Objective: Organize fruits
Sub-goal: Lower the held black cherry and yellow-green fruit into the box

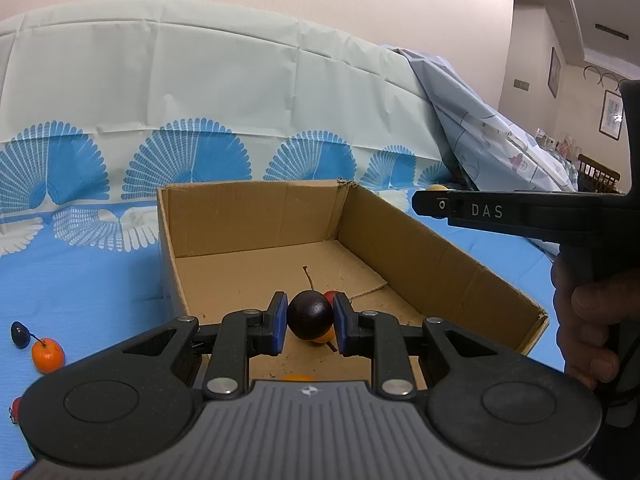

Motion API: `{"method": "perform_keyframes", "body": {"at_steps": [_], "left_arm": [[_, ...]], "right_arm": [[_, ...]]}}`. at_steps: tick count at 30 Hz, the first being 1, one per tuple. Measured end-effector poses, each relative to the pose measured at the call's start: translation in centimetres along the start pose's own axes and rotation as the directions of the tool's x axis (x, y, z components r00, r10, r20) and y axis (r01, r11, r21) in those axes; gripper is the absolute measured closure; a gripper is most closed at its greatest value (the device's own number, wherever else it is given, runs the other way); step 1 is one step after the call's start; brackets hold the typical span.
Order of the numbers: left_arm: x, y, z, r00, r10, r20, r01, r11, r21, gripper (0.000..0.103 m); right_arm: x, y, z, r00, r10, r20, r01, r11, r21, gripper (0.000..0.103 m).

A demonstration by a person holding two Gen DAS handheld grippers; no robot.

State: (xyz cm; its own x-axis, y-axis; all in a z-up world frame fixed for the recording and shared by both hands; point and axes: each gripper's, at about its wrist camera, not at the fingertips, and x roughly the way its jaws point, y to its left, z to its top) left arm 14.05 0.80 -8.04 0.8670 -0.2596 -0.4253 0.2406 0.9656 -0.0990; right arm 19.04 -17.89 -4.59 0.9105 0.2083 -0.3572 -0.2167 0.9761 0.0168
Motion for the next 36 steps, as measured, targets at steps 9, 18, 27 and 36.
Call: {"method": "perform_keyframes", "body": {"at_steps": [9, 18, 27, 36], "left_arm": [[0.27, 0.02, -0.11, 1.0, 0.004, -0.006, -0.004, 1.0, -0.001, 0.076], [0.42, -0.25, -0.13, 1.0, 0.003, -0.008, -0.003, 1.0, 0.001, 0.076], [0.5, -0.24, -0.06, 1.0, 0.003, -0.009, -0.003, 1.0, 0.003, 0.076], [0.48, -0.23, -0.05, 1.0, 0.002, -0.009, -0.002, 1.0, 0.003, 0.076]], "right_arm": [[0.08, 0.26, 0.05, 1.0, 0.001, -0.003, -0.001, 1.0, -0.001, 0.078], [0.08, 0.13, 0.03, 1.0, 0.006, -0.003, -0.006, 1.0, -0.002, 0.078], [0.14, 0.01, 0.0, 1.0, 0.009, -0.002, -0.009, 1.0, -0.005, 0.078], [0.13, 0.13, -0.05, 1.0, 0.011, -0.001, -0.011, 1.0, -0.007, 0.078]]}}
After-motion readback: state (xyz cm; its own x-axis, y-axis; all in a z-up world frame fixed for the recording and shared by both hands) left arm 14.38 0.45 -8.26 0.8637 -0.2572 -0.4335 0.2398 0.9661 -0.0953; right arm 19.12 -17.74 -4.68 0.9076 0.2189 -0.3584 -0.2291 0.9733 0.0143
